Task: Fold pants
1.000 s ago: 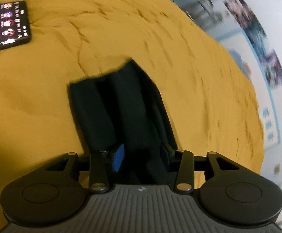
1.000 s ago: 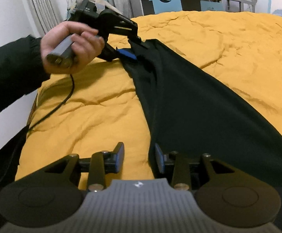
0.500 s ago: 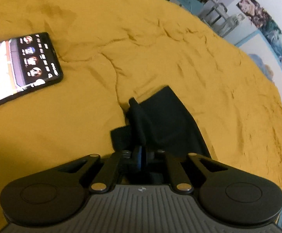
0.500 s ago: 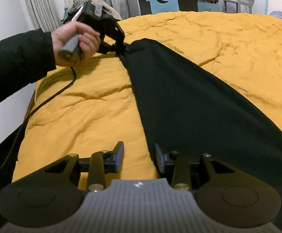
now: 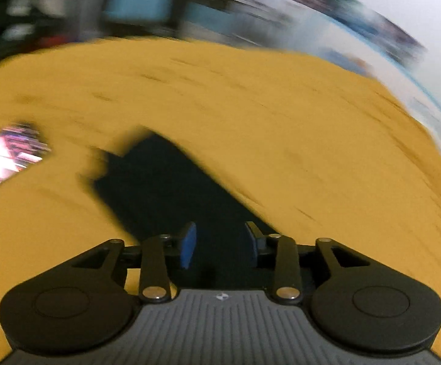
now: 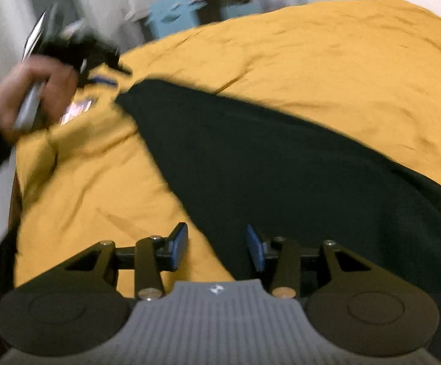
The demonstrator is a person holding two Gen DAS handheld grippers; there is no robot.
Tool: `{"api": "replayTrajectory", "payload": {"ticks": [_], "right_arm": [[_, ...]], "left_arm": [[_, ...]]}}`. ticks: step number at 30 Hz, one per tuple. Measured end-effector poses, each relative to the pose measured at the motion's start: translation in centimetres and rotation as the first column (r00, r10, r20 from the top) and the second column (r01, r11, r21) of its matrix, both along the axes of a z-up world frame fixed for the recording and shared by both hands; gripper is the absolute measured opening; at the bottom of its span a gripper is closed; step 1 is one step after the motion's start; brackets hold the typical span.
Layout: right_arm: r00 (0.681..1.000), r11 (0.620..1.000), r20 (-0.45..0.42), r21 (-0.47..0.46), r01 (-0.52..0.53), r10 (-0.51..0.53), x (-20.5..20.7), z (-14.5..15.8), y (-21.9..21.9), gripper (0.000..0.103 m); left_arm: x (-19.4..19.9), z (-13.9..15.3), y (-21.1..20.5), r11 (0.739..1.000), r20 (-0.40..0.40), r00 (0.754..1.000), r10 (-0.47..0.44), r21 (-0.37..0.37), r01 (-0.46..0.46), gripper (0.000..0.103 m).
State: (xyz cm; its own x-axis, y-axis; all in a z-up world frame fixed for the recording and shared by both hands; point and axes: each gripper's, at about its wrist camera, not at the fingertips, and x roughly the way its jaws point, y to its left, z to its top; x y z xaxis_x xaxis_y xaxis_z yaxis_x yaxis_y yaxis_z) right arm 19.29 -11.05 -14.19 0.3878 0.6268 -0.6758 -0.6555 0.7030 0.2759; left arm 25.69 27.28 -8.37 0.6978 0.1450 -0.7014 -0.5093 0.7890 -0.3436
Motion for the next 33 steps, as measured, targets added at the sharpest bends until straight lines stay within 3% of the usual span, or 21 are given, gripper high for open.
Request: {"api": "replayTrajectory", "payload": {"ticks": [3,5,8,11,13,16,19,20,22,24,26,28,30,32,33], "right_arm": [[0.975,0.975,0.039,-0.031,0.219,-0.218,0.1,1.5,-7.1,0.040],[0.927,0.926,0.069,-0.058,0.373,-0.369,-0.2,2.3,-12.3,0.040],[0.806,0.805,0.085,-0.061,0.591,-0.586,-1.5,2.9,-20.2,0.040],[0.647,0.647,0.054,-0.019,0.762,-0.760,-3.3,2.5,-27.4,0.041],[0.588,0.589,0.049,0.005,0.808,-0.807,-4.0,2.1,-30.5,0.042],[0.555,0.557,0.059,0.023,0.830,-0.830,-3.9,1.3,-33.3,0.053],[0.522,0.523,0.033,0.044,0.851,-0.852,-2.7,0.0,-35.4,0.064],[0.516,0.516,0.008,0.064,0.854,-0.856,-2.2,-0.3,-36.3,0.064],[0.534,0.527,-0.053,0.105,0.843,-0.844,-1.1,-1.1,-37.4,0.063],[0.596,0.587,-0.068,0.118,0.801,-0.800,0.6,-1.5,-37.0,0.063],[0.661,0.658,-0.012,0.081,0.749,-0.750,2.7,-1.5,-36.7,0.063],[0.742,0.740,-0.058,0.049,0.671,-0.668,5.0,-1.7,-37.2,0.062],[0.776,0.785,-0.167,0.021,0.620,-0.608,7.0,-2.3,-37.9,0.054],[0.777,0.794,-0.192,-0.029,0.607,-0.600,7.8,-2.3,-38.3,0.035],[0.782,0.802,-0.197,-0.041,0.596,-0.591,7.9,-2.1,-38.3,0.030]], "left_arm": [[0.9,-0.3,-7.1,0.976,-0.002,0.976,-0.218,-0.023,0.218,0.044],[1.3,-0.7,-12.0,0.939,-0.005,0.939,-0.344,-0.013,0.344,0.044],[1.1,-1.4,-18.6,0.872,0.006,0.872,-0.490,0.008,0.490,0.045],[0.6,-2.6,-23.7,0.810,0.006,0.810,-0.586,0.022,0.586,0.050],[1.3,-4.0,-24.8,0.784,-0.010,0.785,-0.620,-0.037,0.619,0.050],[2.3,-6.0,-25.8,0.783,-0.052,0.784,-0.618,-0.120,0.610,0.050],[2.2,-6.7,-25.9,0.793,-0.081,0.790,-0.607,-0.114,0.598,0.051],[2.2,-6.7,-25.9,0.794,-0.081,0.791,-0.607,-0.108,0.598,0.051],[2.1,-7.1,-26.1,0.792,-0.089,0.788,-0.610,-0.103,0.601,0.051],[2.2,-6.9,-26.2,0.790,-0.099,0.784,-0.613,-0.100,0.605,0.051],[1.2,-6.8,-26.0,0.789,-0.107,0.782,-0.614,-0.098,0.606,0.051],[0.2,-6.5,-26.2,0.792,-0.114,0.784,-0.610,-0.097,0.602,0.051],[0.3,-6.5,-26.4,0.796,-0.120,0.786,-0.606,-0.093,0.599,0.051],[0.1,-6.5,-26.4,0.798,-0.123,0.789,-0.602,-0.087,0.596,0.051],[0.0,-6.6,-26.5,0.799,-0.122,0.789,-0.602,-0.082,0.596,0.051]]}}
